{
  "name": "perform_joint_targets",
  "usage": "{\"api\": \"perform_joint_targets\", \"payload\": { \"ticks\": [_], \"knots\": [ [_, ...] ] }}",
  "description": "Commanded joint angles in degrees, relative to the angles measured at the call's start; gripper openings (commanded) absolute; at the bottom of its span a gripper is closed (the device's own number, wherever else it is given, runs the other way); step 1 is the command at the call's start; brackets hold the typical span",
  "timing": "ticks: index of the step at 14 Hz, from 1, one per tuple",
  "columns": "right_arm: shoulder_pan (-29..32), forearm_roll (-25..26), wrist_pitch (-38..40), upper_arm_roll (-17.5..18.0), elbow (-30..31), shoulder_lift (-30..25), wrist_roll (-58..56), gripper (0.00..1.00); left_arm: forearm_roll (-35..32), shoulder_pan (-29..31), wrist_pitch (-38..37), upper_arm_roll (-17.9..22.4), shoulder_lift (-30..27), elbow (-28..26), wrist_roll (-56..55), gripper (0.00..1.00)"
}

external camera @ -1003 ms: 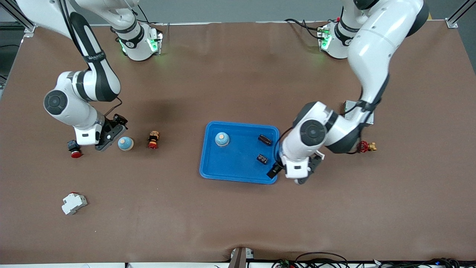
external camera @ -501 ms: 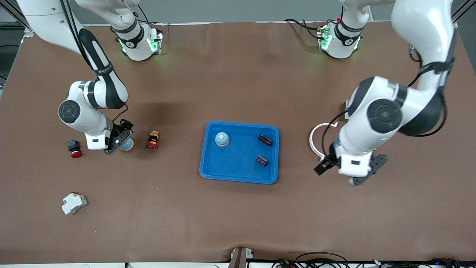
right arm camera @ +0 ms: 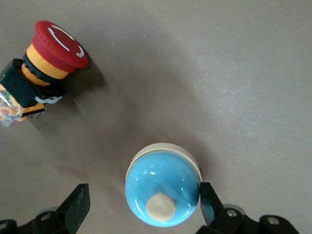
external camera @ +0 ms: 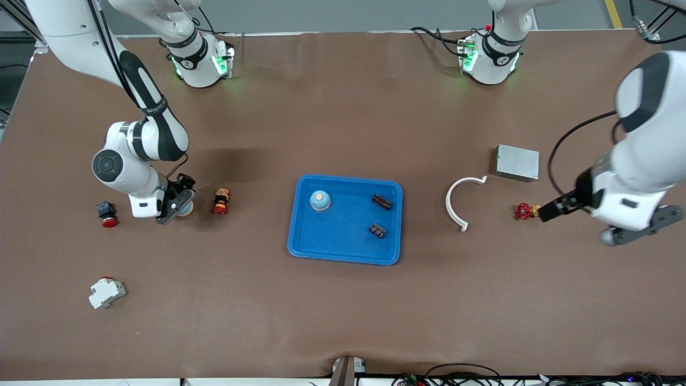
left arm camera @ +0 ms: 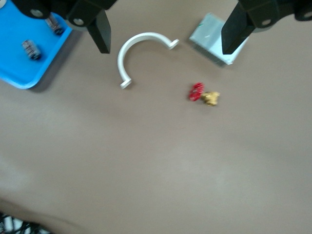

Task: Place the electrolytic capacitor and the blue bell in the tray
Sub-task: 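Grasp the second blue bell with the right gripper while the left gripper withdraws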

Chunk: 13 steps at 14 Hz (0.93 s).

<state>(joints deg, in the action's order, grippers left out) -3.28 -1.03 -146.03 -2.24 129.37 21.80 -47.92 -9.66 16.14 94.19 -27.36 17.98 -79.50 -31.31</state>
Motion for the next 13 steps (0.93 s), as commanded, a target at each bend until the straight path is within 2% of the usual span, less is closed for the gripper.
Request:
{"api": "perform_joint_targets", "payload": {
  "ticks": [1, 3, 4, 5, 6, 8, 9, 11, 13],
  "knots": [
    [1.3, 0.9, -1.1, 0.7, -0.6, 1.1, -0.7, 1.00, 1.2, 1.2, -3.3, -0.1, -3.7, -1.5, 2.6, 1.00],
    [1.3, 0.9, -1.0, 0.7, -0.6, 1.1, -1.1, 1.00, 1.3, 1.8, -3.6, 0.1, -5.6, -1.5, 5.6, 1.00],
    [1.3, 0.9, -0.9, 0.8, -0.6, 1.1, -2.9, 0.89, 1.5, 1.9, -3.6, 0.1, -6.5, -1.5, 6.4, 1.00],
    [1.5, 0.9, -0.8, 0.8, -0.7, 1.1, -4.1, 0.65, 1.4, 2.0, -3.6, 0.2, -7.3, -1.5, 6.8, 1.00],
    [1.5, 0.9, -0.8, 0.8, -0.9, 1.1, -4.2, 0.44, 1.5, 2.0, -4.3, 0.2, -7.6, -1.5, 7.7, 1.00],
    [1.4, 0.9, -0.2, 0.8, -1.6, 1.1, -4.3, 0.10, 1.6, 4.1, -6.2, -0.2, -8.7, -1.5, 11.2, 1.00],
    [1.4, 0.9, -0.2, 0.8, -1.6, 1.1, -4.3, 0.05, 1.6, 4.2, -6.2, 0.1, -9.4, -1.5, 13.3, 1.00],
    [1.3, 0.9, 0.0, 0.8, -1.8, 0.8, -3.8, 0.05, 1.7, 3.6, -6.6, 2.0, -10.7, -1.7, 16.7, 1.00],
    [1.2, 0.5, 3.2, 0.9, -3.5, 0.1, -3.3, 0.05, 3.1, -1.0, -7.4, 9.2, -12.3, -2.1, 20.5, 1.00]
  ]
}}
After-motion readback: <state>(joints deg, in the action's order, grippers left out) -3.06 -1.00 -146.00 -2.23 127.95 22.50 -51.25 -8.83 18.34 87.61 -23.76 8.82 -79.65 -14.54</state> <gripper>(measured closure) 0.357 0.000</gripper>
